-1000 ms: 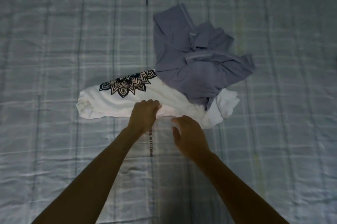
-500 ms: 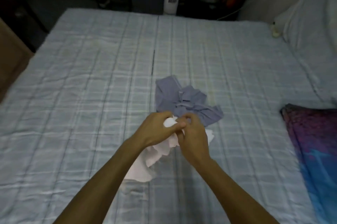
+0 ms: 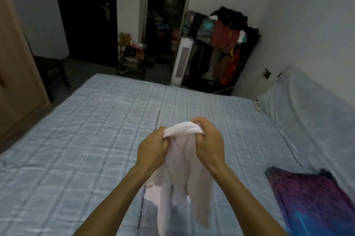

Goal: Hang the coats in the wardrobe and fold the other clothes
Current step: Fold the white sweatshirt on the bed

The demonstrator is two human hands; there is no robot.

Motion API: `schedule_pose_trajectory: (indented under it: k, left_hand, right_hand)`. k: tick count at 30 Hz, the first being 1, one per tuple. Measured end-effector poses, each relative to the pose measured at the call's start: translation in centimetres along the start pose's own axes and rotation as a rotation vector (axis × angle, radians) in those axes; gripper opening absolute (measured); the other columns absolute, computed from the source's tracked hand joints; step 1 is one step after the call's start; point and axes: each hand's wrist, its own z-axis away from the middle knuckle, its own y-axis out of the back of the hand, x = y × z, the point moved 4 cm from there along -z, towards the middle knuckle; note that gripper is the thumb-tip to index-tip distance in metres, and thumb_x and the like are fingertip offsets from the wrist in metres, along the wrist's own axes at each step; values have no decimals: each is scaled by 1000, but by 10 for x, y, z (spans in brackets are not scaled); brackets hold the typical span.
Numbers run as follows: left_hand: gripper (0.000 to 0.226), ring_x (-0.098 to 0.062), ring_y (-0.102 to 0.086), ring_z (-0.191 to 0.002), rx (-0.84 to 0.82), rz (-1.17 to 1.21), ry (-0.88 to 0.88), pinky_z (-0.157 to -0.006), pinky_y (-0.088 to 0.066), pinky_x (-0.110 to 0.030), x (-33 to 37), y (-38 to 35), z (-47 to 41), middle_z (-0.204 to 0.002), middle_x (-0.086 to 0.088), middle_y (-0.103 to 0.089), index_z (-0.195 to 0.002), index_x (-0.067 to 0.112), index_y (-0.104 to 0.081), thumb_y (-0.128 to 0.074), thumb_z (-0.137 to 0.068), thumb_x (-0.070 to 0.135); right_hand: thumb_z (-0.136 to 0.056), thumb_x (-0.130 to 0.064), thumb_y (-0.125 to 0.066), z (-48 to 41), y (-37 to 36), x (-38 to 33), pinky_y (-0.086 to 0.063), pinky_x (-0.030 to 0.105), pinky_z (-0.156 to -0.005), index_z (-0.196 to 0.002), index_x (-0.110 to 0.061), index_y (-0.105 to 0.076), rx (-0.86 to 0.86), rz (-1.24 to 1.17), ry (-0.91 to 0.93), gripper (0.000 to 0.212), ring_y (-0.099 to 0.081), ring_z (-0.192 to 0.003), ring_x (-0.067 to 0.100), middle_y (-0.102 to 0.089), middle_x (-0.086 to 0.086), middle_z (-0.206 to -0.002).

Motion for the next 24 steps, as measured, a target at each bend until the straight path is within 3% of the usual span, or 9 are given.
schedule_pose_trajectory:
  k: [2, 5, 8, 11, 14, 16, 19, 22, 24]
  left_hand:
    - [35, -23, -60, -88, 45, 43, -6, -74, -46, -36, 21, 17, 2, -98, 1, -65, -104, 23, -57, -28, -87, 33]
    - [33, -23, -60, -94, 148, 26, -83, -77, -45, -34, 58, 42, 4, -106, 0, -64, -109, 23, -59, -34, -88, 28]
    - [43, -27, -59, -100, 246, -86, -201, -79, -47, -37, 101, 66, 8, -115, -4, -62, -118, 20, -59, -33, -85, 24]
    - [32, -27, -58, -87, 275, -145, -223, -69, -42, -34, 137, 84, 12, -100, -5, -65, -106, 18, -60, -34, -89, 19]
    - [21, -16, -53, -70, 244, -94, -154, -57, -35, -30, 158, 88, 14, -80, 0, -62, -98, 18, -60, -39, -96, 15]
    - [20, -11, -52, -70, 252, -81, -135, -58, -34, -26, 167, 89, 17, -79, 6, -62, -96, 22, -63, -43, -96, 19]
    - [16, -13, -56, -75, 220, -186, -199, -64, -40, -27, 181, 85, 21, -85, 4, -67, -95, 25, -65, -49, -93, 21]
    - [14, -19, -60, -75, 154, -305, -297, -65, -49, -38, 195, 79, 27, -82, 1, -68, -89, 23, -67, -53, -86, 20]
    - [14, -20, -60, -75, 148, -374, -327, -64, -49, -39, 201, 85, 31, -82, 1, -67, -85, 21, -68, -54, -83, 21]
  right_hand:
    - [-77, -4, -52, -7, 23, -11, -43, 17, -72, -90, -35, -62, 41, -22, 17, 35, -58, -84, 2, -64, -16, -91]
    - [-79, 1, -55, -11, 59, -19, -41, 14, -71, -96, -29, -67, 56, 7, 52, 36, -56, -84, 4, -62, -15, -93]
    - [-81, -2, -58, -14, 95, -17, -48, 27, -69, -95, -26, -70, 66, 32, 63, 31, -57, -82, 9, -62, -12, -91]
    - [-83, -5, -58, -16, 116, -10, -48, 29, -67, -95, -27, -70, 50, 31, 65, 27, -59, -82, 11, -66, -9, -92]
    - [-85, -8, -57, -13, 121, -7, -47, 29, -63, -91, -27, -68, 22, 6, 76, 24, -59, -77, 13, -65, -9, -84]
    - [-87, -10, -57, -11, 120, -6, -48, 29, -60, -86, -31, -64, -14, -19, 47, 22, -59, -74, 12, -62, -10, -78]
    - [-87, -27, -61, -1, 112, -17, -53, 27, -74, -105, -35, -62, -117, -121, 81, 20, -58, -83, 1, -62, -14, -94]
    - [-84, -36, -65, 8, 97, -44, -48, 24, -86, -129, -34, -48, -306, -224, 212, 49, -55, -101, 1, -58, -15, -117]
    - [-86, -37, -63, 5, 94, -54, -49, 29, -84, -128, -35, -49, -346, -223, 214, 44, -57, -101, 6, -61, -14, -114]
